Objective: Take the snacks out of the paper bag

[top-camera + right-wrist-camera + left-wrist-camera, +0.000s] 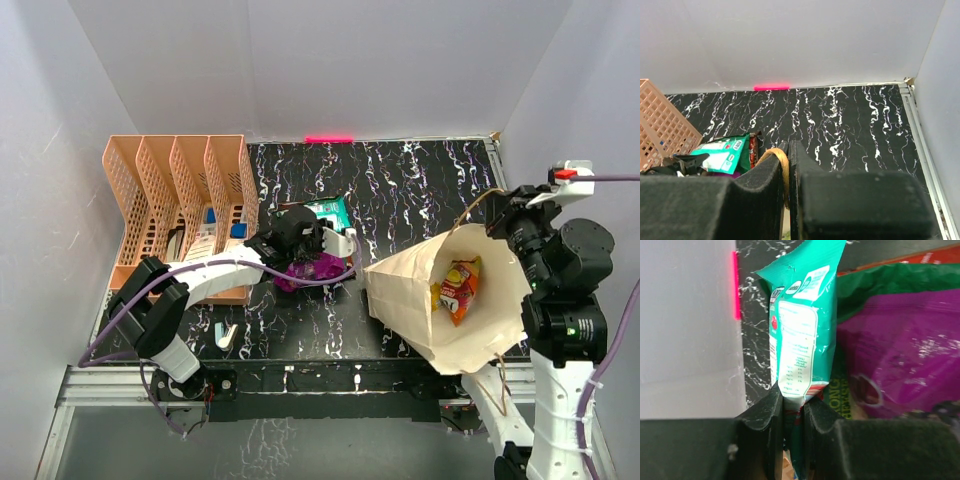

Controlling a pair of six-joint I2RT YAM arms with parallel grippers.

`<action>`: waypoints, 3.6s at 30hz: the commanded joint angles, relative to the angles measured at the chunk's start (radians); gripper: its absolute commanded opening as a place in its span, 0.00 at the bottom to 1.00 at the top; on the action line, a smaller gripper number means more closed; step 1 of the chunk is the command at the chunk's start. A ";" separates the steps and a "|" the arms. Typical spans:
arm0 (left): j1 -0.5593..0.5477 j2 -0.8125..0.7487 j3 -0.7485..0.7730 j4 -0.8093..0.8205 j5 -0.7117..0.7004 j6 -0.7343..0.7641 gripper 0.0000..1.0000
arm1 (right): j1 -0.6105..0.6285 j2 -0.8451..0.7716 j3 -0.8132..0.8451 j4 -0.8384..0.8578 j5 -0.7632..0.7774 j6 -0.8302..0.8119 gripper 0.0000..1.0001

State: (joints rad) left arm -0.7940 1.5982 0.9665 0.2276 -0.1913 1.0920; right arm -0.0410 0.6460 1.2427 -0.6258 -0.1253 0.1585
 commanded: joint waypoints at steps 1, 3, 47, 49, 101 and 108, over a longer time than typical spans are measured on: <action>0.003 -0.011 -0.004 -0.035 0.066 -0.011 0.01 | 0.000 0.084 0.092 0.084 -0.061 -0.017 0.08; 0.004 -0.005 -0.004 -0.061 0.065 -0.029 0.09 | 0.000 0.138 0.147 0.074 -0.088 -0.047 0.08; -0.039 -0.658 -0.061 -0.117 0.706 -0.943 0.84 | 0.076 -0.039 -0.245 0.031 -0.291 -0.090 0.08; -0.089 -0.648 -0.080 -0.061 0.687 -0.973 0.83 | 0.076 -0.044 -0.226 -0.016 -0.275 -0.107 0.08; -0.523 0.577 0.328 0.851 0.020 -0.767 0.25 | 0.077 -0.112 -0.104 -0.071 -0.365 0.192 0.08; -0.492 0.672 0.425 0.848 0.035 -0.736 0.35 | 0.076 -0.097 -0.057 -0.094 -0.362 0.181 0.08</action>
State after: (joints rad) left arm -1.3079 2.2688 1.3098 1.0073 -0.1875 0.3439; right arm 0.0330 0.5362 1.1255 -0.7547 -0.4885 0.3424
